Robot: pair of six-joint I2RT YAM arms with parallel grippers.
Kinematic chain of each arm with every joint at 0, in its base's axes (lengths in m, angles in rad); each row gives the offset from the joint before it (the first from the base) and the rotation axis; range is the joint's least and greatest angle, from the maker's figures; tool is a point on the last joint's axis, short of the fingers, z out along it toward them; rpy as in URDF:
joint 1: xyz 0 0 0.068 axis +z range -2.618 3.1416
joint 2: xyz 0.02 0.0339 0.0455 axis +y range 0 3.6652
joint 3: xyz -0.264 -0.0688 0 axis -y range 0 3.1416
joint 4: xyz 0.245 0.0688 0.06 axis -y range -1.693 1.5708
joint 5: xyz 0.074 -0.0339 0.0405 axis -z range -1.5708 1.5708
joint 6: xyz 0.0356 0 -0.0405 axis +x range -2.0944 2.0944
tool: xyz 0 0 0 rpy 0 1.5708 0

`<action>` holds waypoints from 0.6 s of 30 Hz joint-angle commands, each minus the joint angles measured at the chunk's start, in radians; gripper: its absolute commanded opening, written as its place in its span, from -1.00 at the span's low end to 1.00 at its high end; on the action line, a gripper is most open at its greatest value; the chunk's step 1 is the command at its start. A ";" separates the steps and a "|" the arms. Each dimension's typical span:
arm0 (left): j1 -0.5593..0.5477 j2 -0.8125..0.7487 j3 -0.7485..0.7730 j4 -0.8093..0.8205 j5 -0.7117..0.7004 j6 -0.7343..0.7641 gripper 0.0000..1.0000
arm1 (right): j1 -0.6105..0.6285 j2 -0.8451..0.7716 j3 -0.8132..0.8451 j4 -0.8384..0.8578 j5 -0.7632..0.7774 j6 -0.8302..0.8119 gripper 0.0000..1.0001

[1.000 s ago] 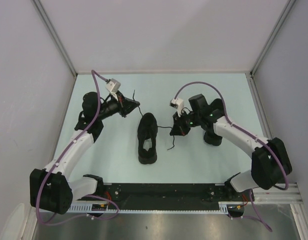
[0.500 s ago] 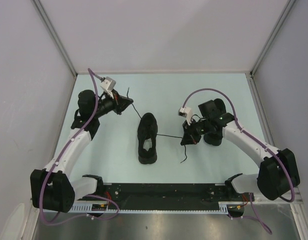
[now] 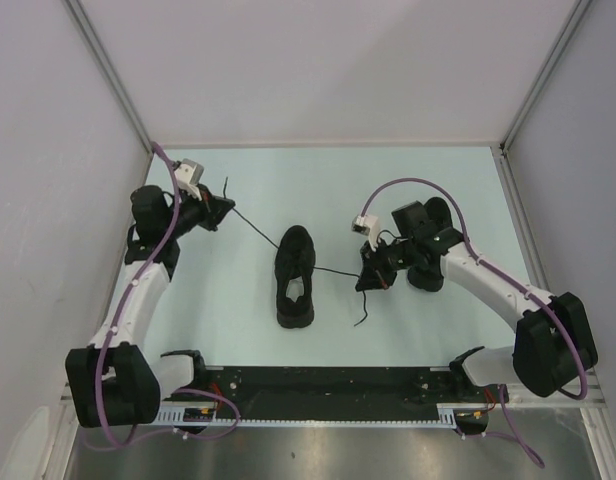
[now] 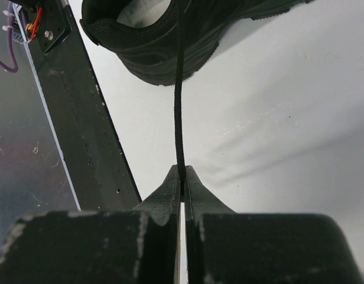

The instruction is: Tie the shoes

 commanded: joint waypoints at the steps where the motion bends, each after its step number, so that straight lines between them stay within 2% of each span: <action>1: 0.032 0.003 -0.003 0.018 0.016 0.050 -1.00 | 0.004 -0.013 0.039 0.025 -0.025 -0.004 -1.00; 10: 0.070 0.100 0.000 0.038 -0.021 0.123 -1.00 | -0.036 0.041 0.035 -0.073 0.024 -0.111 -1.00; 18: 0.110 0.187 -0.005 0.035 -0.123 0.143 -1.00 | -0.049 0.182 0.027 0.024 0.078 -0.076 -1.00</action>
